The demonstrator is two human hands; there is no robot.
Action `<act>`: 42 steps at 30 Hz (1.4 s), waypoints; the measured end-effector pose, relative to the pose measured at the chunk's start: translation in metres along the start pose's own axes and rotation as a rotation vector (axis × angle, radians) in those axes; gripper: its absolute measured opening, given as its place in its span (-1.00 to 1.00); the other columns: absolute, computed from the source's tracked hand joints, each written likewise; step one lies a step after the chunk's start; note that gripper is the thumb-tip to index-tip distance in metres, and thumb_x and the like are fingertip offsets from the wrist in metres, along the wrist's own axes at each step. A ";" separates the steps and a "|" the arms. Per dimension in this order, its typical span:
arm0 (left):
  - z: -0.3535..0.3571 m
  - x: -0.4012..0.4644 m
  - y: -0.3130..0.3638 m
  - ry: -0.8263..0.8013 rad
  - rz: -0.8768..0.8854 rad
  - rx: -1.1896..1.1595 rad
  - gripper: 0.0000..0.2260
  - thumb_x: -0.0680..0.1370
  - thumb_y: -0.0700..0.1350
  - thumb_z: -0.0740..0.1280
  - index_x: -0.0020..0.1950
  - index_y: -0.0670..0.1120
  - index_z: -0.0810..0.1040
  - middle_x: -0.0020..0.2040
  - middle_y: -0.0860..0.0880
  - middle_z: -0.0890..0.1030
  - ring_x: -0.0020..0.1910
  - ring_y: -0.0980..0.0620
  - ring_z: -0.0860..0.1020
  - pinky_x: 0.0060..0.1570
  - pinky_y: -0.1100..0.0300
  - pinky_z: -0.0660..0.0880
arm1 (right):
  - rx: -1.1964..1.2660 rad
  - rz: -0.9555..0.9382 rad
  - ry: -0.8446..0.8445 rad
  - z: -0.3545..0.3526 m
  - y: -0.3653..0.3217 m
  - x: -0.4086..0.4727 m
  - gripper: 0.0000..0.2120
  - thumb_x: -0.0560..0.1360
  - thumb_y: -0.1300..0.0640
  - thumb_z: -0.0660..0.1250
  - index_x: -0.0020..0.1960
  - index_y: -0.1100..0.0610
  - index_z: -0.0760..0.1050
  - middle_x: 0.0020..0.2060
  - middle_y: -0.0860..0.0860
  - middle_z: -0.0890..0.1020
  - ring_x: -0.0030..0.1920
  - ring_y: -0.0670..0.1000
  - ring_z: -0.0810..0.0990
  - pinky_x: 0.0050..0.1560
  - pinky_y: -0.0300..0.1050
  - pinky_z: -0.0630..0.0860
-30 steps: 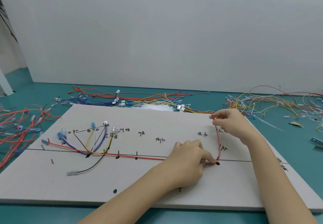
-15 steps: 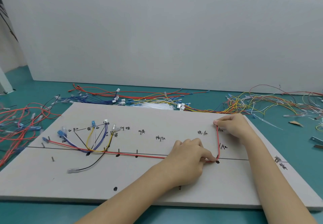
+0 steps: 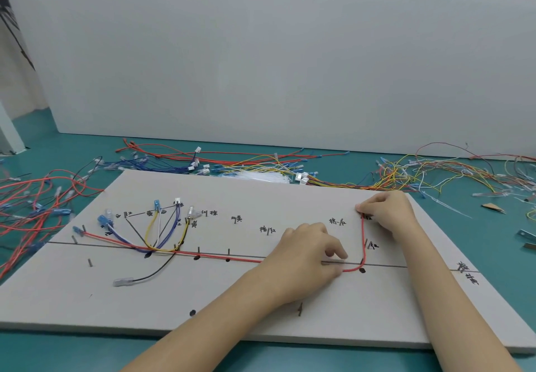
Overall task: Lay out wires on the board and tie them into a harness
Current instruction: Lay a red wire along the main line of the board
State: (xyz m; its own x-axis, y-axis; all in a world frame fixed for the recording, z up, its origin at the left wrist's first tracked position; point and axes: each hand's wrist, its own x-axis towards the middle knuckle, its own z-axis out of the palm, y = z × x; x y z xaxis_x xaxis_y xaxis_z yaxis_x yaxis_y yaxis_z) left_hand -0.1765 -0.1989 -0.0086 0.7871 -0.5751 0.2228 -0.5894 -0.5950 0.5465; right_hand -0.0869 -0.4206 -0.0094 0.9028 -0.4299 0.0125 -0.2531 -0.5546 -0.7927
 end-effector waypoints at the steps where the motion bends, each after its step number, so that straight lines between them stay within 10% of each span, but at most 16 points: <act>1: -0.004 -0.002 -0.005 0.007 -0.010 -0.015 -0.81 0.53 0.04 0.36 0.14 0.11 0.61 -0.03 0.13 0.44 0.05 0.11 0.42 0.14 0.14 0.28 | -0.038 -0.018 0.012 0.001 0.000 0.000 -0.86 0.41 0.10 0.51 -0.25 0.15 0.66 -0.24 0.04 0.65 -0.25 -0.01 0.51 -0.25 -0.15 0.41; 9: -0.082 -0.032 -0.071 0.082 -0.254 -0.100 -0.95 0.41 -0.03 0.50 -0.16 0.08 0.67 -0.19 0.13 0.61 -0.23 0.19 0.55 -0.18 0.32 0.48 | -0.144 -0.300 0.167 0.007 -0.026 -0.029 -0.86 0.50 0.02 0.32 -0.17 0.06 0.54 -0.31 -0.09 0.56 -0.22 -0.01 0.53 -0.28 -0.14 0.34; 16: -0.114 -0.072 -0.131 0.337 -0.489 0.201 -0.69 0.46 0.17 0.40 -0.27 -0.01 0.43 -0.30 0.05 0.53 -0.28 0.08 0.46 -0.33 0.13 0.33 | -0.333 -0.529 -0.342 0.058 -0.052 -0.101 -0.54 0.49 -0.25 0.24 -0.35 0.10 0.36 -0.45 -0.06 0.45 -0.38 -0.04 0.41 -0.33 -0.11 0.33; 30: -0.098 -0.096 -0.129 0.179 -0.366 0.777 -0.52 0.57 0.27 0.06 -0.41 -0.01 0.36 -0.32 0.13 0.37 -0.13 0.05 0.27 -0.13 0.13 0.16 | -0.629 -0.683 -0.401 0.098 -0.081 -0.116 -0.68 0.57 0.08 0.10 -0.34 0.13 0.22 -0.36 0.04 0.39 -0.25 0.14 0.40 -0.40 -0.10 0.16; 42: -0.096 -0.094 -0.128 0.037 -0.320 0.781 -0.61 0.66 0.11 -0.01 -0.28 0.02 0.38 -0.26 0.10 0.40 -0.11 0.06 0.31 -0.14 0.15 0.17 | -0.577 -0.733 -0.467 0.089 -0.078 -0.102 -0.66 0.53 0.09 0.18 -0.36 0.13 0.17 -0.36 0.13 0.35 -0.33 0.11 0.29 -0.36 -0.04 0.17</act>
State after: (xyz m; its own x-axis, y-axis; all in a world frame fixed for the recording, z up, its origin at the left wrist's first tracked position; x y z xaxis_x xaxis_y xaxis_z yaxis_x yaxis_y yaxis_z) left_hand -0.1573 -0.0150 -0.0220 0.9350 -0.3020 0.1860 -0.2824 -0.9512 -0.1247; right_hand -0.1278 -0.2700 -0.0032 0.9158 0.3997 0.0386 0.3945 -0.8776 -0.2725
